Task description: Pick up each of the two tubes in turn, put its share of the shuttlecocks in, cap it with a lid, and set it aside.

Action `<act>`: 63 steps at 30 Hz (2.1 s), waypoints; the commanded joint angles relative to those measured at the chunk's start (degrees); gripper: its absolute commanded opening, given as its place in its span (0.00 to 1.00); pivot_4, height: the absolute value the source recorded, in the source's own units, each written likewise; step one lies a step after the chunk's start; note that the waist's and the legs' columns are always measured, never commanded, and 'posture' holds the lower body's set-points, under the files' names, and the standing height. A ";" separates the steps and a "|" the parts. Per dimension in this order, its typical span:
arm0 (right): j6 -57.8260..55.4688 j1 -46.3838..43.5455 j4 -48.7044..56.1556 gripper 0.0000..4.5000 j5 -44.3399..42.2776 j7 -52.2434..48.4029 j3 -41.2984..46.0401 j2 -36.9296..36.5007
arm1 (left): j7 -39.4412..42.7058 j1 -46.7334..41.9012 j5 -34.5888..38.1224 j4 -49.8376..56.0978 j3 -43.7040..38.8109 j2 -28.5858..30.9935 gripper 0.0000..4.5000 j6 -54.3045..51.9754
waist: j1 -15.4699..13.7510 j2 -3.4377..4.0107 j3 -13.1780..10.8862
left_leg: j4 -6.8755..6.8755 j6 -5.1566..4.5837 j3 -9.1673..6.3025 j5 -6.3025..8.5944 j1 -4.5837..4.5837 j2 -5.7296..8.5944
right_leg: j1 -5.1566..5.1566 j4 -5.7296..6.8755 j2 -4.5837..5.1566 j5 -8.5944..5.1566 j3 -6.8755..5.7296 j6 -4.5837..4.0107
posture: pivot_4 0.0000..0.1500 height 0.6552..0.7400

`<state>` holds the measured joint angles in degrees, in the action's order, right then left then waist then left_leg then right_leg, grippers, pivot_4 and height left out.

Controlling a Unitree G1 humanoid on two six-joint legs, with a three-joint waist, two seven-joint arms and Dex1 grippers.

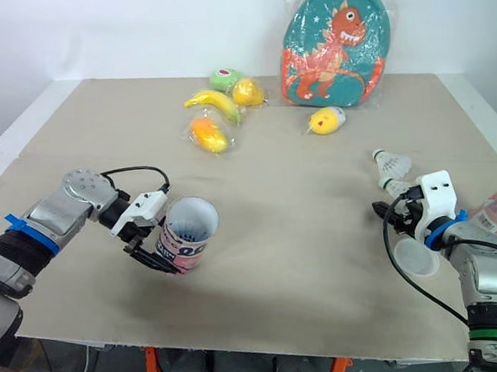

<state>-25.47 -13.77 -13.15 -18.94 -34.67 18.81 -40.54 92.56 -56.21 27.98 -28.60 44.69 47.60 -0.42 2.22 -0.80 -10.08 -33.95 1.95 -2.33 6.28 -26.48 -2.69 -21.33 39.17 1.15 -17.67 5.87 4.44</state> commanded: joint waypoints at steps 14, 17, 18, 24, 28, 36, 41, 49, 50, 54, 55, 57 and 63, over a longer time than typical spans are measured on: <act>-3.39 6.86 29.28 0.00 -12.64 -13.56 4.12 -7.18 | -0.06 -0.43 -0.09 -0.52 -1.84 -0.32 0.66 0.74 | 0.52 0.07 -0.04 | 0.00 0.00 -0.03 0.00 0.00 -0.04 | -0.01 0.02 -0.05 0.03 0.00 0.02 | 1.00 1.00; -4.52 2.68 40.27 0.00 -13.75 -17.96 -4.24 -10.42 | -0.06 -0.85 -0.24 -1.40 -1.48 -0.79 0.66 1.12 | 0.68 0.15 -0.09 | -0.01 0.00 -0.04 0.00 0.02 -0.08 | -0.01 0.04 -0.09 0.03 0.01 0.00 | 1.00 1.00; -4.76 0.73 42.76 0.00 -13.91 -19.26 -7.02 -11.23 | -0.06 -1.02 -0.28 -1.75 -1.36 -0.97 0.66 1.26 | 0.68 0.15 -0.09 | -0.01 0.00 -0.03 0.00 0.02 -0.09 | -0.03 0.04 -0.11 0.05 0.03 -0.01 | 1.00 1.00; -2.51 -14.13 46.85 0.00 -9.61 -25.90 -20.98 -12.92 | -0.06 -2.12 0.48 -2.90 -0.87 -1.81 0.66 0.37 | 0.16 0.04 -0.14 | -0.04 0.01 -0.14 0.00 -0.06 -0.05 | -0.03 0.01 -0.02 -0.01 -0.11 -0.02 | 1.00 1.00; -0.26 -25.25 43.30 0.00 -4.92 -27.88 -27.91 -9.84 | -0.06 -2.44 0.45 -3.77 -0.72 -2.05 0.66 -0.13 | 0.22 0.01 -0.15 | -0.04 0.01 -0.12 0.00 -0.07 -0.04 | -0.07 0.00 0.02 -0.02 -0.13 -0.02 | 1.00 1.00; 2.92 -37.28 35.45 0.00 4.34 -31.96 -38.00 -4.91 | -0.06 -2.31 0.72 -3.83 -1.21 -1.59 0.66 -0.71 | 0.26 0.03 -0.17 | 0.00 0.01 -0.15 0.01 -0.09 -0.08 | -0.13 0.03 -0.03 -0.01 -0.19 -0.18 | 1.00 1.00; 2.54 -40.88 34.35 0.36 5.25 -34.06 -38.54 -3.64 | -0.06 -2.45 1.30 -3.88 -2.13 -1.86 0.66 -1.93 | 0.32 0.06 -0.19 | 0.03 0.01 -0.18 0.01 -0.10 -0.09 | -0.17 0.07 -0.06 0.07 -0.22 -0.36 | 1.00 1.00; -5.30 -38.81 37.32 0.72 -6.69 -33.88 -27.39 -4.07 | -0.06 -2.51 1.16 -3.87 -2.26 -2.32 0.66 -2.03 | 0.29 0.05 -0.20 | 0.04 0.01 -0.23 0.01 -0.12 -0.08 | -0.13 0.07 -0.04 0.10 -0.26 -0.44 | 1.00 1.00; -6.25 -36.81 37.29 0.72 -8.41 -33.81 -24.89 -4.91 | -0.06 -2.42 1.18 -3.71 -2.32 -2.33 0.66 -2.08 | 0.28 0.05 -0.19 | 0.03 0.01 -0.22 0.01 -0.12 -0.08 | -0.12 0.07 -0.04 0.11 -0.26 -0.45 | 1.00 1.00; -8.02 -18.84 31.63 0.72 -5.89 -27.00 -11.65 -9.27 | -0.06 -1.69 1.22 -3.13 -2.82 -1.93 0.66 -1.97 | -0.66 -0.20 -0.13 | 0.00 0.01 -0.30 0.01 -0.12 -0.07 | 0.00 0.06 -0.02 0.09 -0.40 -0.48 | 1.00 1.00; -7.58 -14.62 29.58 0.72 -4.29 -24.57 -9.45 -9.52 | -0.06 -1.47 1.14 -3.01 -2.92 -1.78 0.66 -1.90 | -1.05 -0.24 -0.12 | -0.01 0.01 -0.28 0.01 -0.13 -0.04 | -0.01 0.04 0.01 0.09 -0.39 -0.47 | 1.00 1.00; -4.76 -5.65 23.76 0.72 0.39 -17.81 -5.29 -8.84 | -0.06 -0.96 1.11 -2.57 -3.02 -1.40 0.66 -1.79 | -1.05 -0.22 -0.13 | -0.03 0.01 -0.23 0.01 -0.16 0.03 | -0.05 0.05 0.08 0.08 -0.35 -0.44 | 1.00 1.00; 2.21 1.07 11.79 0.72 4.09 -6.71 0.54 -4.45 | -0.06 -1.28 0.81 -2.95 -2.56 -1.58 0.66 -1.68 | 0.09 0.02 -0.19 | -0.06 0.00 -0.17 0.00 -0.14 0.01 | -0.12 0.11 0.02 0.12 -0.23 -0.37 | 1.00 1.00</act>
<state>-26.10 -11.22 0.01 -15.26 -44.57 15.94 -45.06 92.55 -56.71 28.65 -32.13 43.17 45.74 -2.53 2.31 -0.78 -10.27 -34.01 1.95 -2.49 6.28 -26.60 -2.68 -21.42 39.28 1.17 -17.55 5.65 4.12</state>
